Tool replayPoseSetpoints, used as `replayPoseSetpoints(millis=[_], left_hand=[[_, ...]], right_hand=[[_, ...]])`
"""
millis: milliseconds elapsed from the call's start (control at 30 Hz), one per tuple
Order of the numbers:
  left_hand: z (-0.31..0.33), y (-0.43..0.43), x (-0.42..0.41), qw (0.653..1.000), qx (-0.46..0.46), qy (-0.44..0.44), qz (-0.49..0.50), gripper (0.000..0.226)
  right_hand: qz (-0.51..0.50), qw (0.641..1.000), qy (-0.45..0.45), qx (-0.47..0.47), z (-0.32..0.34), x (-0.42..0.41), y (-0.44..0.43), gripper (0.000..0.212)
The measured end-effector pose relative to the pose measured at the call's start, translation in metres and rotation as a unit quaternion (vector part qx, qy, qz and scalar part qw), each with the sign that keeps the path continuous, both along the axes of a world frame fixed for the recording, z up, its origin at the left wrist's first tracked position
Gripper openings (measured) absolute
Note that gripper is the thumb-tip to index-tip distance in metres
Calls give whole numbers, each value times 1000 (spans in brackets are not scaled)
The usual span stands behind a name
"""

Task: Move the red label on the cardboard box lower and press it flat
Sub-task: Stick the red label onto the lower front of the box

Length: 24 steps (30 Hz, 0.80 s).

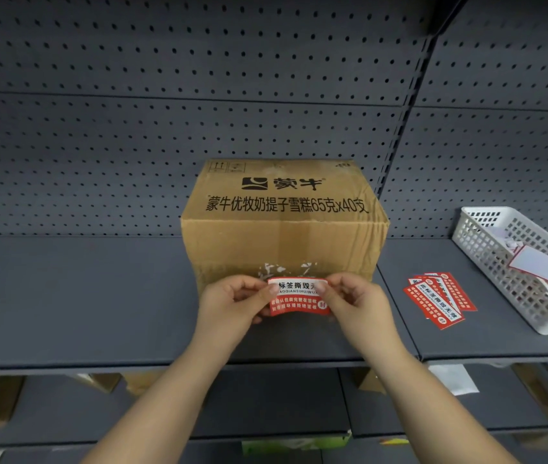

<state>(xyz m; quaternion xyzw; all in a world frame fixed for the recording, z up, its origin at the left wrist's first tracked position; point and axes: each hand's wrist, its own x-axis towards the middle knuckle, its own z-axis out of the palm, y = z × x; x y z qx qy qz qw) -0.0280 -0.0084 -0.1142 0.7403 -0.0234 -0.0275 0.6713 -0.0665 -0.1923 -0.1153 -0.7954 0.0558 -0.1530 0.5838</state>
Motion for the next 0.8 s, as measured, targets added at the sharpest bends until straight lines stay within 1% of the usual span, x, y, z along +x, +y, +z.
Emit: replayPoseSetpoints(millis=[100, 233, 300, 400, 500, 667, 800], left_hand=[[1, -3, 2, 999, 24, -18, 27, 13], [-1, -4, 5, 987, 104, -112, 39, 17], [-4, -2, 5, 972, 166, -164, 41, 20], [-1, -2, 5, 935, 258, -232, 71, 19], [1, -3, 6, 914, 288, -270, 92, 19], [-1, 0, 10, 903, 309, -281, 99, 22], [-1, 0, 13, 898, 321, -284, 99, 23]], right_hand=[[-23, 997, -34, -61, -2, 1, 1, 11], [-52, 976, -85, -193, -6, 4, -3, 31], [-65, 956, -120, -261, -10, 7, -4, 30], [-88, 925, -160, -333, -12, 15, -3, 29], [-90, 909, -172, -368, -12, 20, -2, 34], [-83, 901, -173, -390, -13, 24, 2, 42], [-88, 898, -176, -394, -13, 27, 4, 38]])
